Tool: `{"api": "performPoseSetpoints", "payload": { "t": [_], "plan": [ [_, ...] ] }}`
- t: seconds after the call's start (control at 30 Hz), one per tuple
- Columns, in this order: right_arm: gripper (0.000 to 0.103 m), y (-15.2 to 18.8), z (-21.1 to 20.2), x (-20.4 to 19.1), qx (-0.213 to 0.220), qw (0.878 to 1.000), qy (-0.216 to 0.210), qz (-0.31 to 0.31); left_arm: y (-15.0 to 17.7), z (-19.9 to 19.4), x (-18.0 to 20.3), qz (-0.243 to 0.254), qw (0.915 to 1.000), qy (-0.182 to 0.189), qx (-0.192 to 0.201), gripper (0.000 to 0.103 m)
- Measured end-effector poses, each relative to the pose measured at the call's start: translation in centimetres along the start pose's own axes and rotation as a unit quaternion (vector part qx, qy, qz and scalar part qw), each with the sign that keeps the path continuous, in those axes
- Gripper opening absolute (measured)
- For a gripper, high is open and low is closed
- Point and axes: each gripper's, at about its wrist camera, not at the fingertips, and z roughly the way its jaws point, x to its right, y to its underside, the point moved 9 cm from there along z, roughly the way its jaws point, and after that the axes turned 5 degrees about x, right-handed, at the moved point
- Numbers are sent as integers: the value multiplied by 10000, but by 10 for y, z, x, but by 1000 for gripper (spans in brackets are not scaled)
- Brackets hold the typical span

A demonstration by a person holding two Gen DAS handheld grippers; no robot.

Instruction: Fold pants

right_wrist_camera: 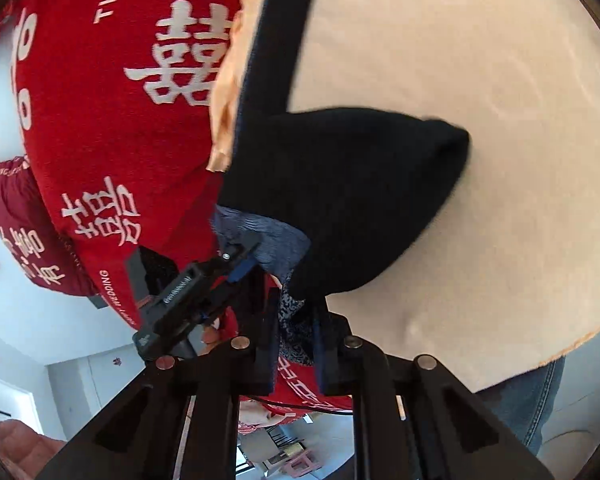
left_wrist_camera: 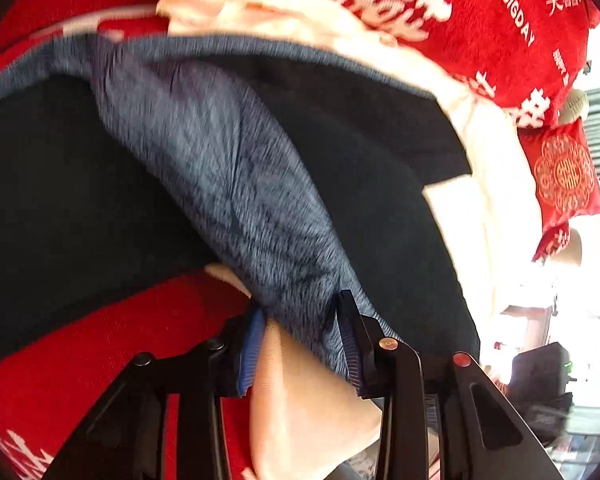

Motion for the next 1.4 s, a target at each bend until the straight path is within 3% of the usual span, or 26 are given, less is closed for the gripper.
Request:
{"api": "performPoseSetpoints", "payload": {
  "t": [0.17, 0.3, 0.33, 0.37, 0.4, 0.47, 0.5, 0.53, 0.67, 0.77, 0.83, 0.97, 1.03, 1.13, 1.2, 1.27, 1.33, 1.4],
  "plan": [
    [15, -84, 2, -74, -78, 9978, -274, -592, -48, -21, 25, -28, 9987, -32, 509, 37],
    [15, -167, 24, -107, -172, 9951, -110, -966, -102, -26, 38, 94, 9943, -330, 1012, 38],
    [15, -186, 32, -110, -209, 9953, -53, -949, -116, -27, 36, 125, 9923, -484, 1136, 46],
    [17, -202, 41, -110, -295, 9957, -8, -879, -128, -27, 34, 119, 9899, -642, 1256, 69],
    [19, -218, 51, -110, -408, 9961, 20, -777, -141, -31, 30, 75, 9862, -813, 1441, 77],
    [33, -239, 62, -106, -456, 9945, 415, -846, -159, -37, 23, 22, 9796, -1066, 1703, 80],
    [53, -244, 63, -107, -376, 9912, 684, -1067, -163, -40, 17, 25, 9780, -1196, 1706, 80],
    [72, -249, 61, -112, -258, 9871, 843, -1338, -165, -42, 12, 21, 9760, -1351, 1708, 80],
    [73, -242, 37, -111, 161, 9776, 1003, -1841, -146, -48, -25, -10, 9679, -1990, 1535, 80],
    [68, -234, 24, -75, 290, 9762, 1390, -1641, -113, -43, -67, -185, 9607, -2513, 1164, 80],
    [54, -232, 23, -46, 233, 9802, 1495, -1275, -93, -37, -91, -405, 9563, -2728, 972, 80],
    [44, -243, 33, -20, 326, 9874, 1335, -787, -74, -28, -119, -719, 9498, -2949, 760, 80],
    [7, -248, 42, -14, 321, 9887, 1339, -587, -69, -23, -126, -771, 9486, -2992, 682, 80],
    [7, -242, 36, -25, 393, 9888, 1230, -745, -69, -24, -127, -695, 9481, -3028, 676, 80],
    [8, -235, 29, -16, 252, 9822, 1588, -966, -65, -23, -129, -642, 9491, -3017, 635, 80],
    [17, -230, 26, 2, 62, 9763, 1925, -985, -56, -19, -136, -644, 9488, -3031, 605, 92],
    [35, -230, 13, 5, 230, 9813, 1711, -854, -54, -23, -142, -748, 9478, -3040, 600, 93],
    [41, -233, 0, 6, 481, 9839, 1542, -771, -54, -28, -143, -865, 9491, -2974, 580, 93]
  ]
}}
